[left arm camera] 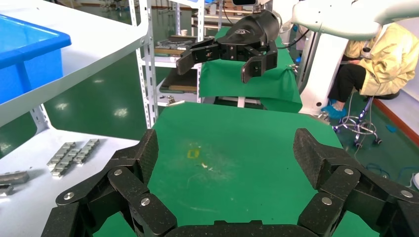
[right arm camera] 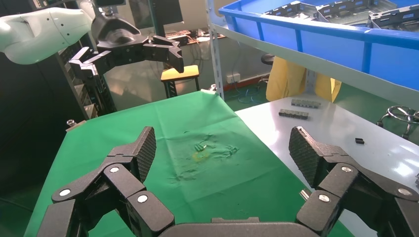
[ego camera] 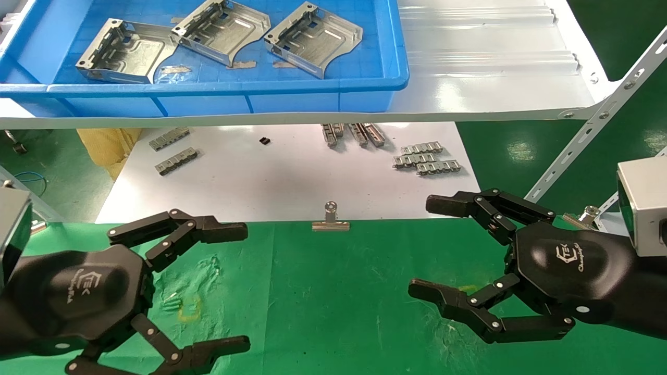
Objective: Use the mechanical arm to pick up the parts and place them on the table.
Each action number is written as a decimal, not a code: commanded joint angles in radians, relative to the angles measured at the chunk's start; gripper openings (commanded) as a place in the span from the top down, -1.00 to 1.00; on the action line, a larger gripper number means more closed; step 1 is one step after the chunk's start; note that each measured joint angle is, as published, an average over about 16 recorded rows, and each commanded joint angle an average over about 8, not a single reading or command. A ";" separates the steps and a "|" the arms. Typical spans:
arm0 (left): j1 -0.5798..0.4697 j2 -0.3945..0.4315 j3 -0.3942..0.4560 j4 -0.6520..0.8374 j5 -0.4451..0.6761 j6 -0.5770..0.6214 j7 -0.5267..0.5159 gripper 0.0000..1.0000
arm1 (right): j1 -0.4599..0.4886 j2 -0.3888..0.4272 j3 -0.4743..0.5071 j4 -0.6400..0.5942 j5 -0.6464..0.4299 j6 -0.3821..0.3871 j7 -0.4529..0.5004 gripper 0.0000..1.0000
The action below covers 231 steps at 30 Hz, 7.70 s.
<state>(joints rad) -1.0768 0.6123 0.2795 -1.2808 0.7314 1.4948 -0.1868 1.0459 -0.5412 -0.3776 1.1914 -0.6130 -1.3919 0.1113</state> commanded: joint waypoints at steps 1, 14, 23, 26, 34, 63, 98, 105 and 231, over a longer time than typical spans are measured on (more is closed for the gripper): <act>0.000 0.000 0.000 0.000 0.000 0.000 0.000 -1.00 | 0.000 0.000 0.000 0.000 0.000 0.000 0.000 -1.00; 0.000 0.000 0.000 0.000 0.000 0.000 0.000 -1.00 | 0.000 0.000 0.000 0.000 0.000 0.000 0.000 -1.00; 0.000 0.000 0.000 0.000 0.000 0.000 0.000 -1.00 | 0.000 0.000 0.000 0.000 0.000 0.000 0.000 0.21; 0.000 0.000 0.000 0.000 0.000 0.000 0.000 -1.00 | 0.000 0.000 0.000 0.000 0.000 0.000 0.000 0.92; -0.017 0.024 0.002 0.007 0.007 -0.040 -0.010 -1.00 | 0.000 0.000 0.000 0.000 0.000 0.000 0.000 1.00; -0.761 0.525 0.257 0.680 0.498 -0.370 -0.053 -1.00 | 0.000 0.000 0.000 0.000 0.000 0.000 0.000 1.00; -0.971 0.733 0.357 1.174 0.638 -0.551 0.058 1.00 | 0.000 0.000 0.000 0.000 0.000 0.000 0.000 1.00; -0.969 0.735 0.367 1.176 0.641 -0.553 0.056 1.00 | 0.000 0.000 0.000 0.000 0.000 0.000 0.000 1.00; -0.493 0.053 0.759 0.436 0.444 -0.260 0.588 -1.00 | 0.000 0.000 0.000 0.000 0.000 0.000 0.000 1.00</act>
<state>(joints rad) -1.5701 0.6639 1.0385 -0.8464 1.1753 1.2365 0.4009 1.0459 -0.5412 -0.3776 1.1914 -0.6130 -1.3919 0.1113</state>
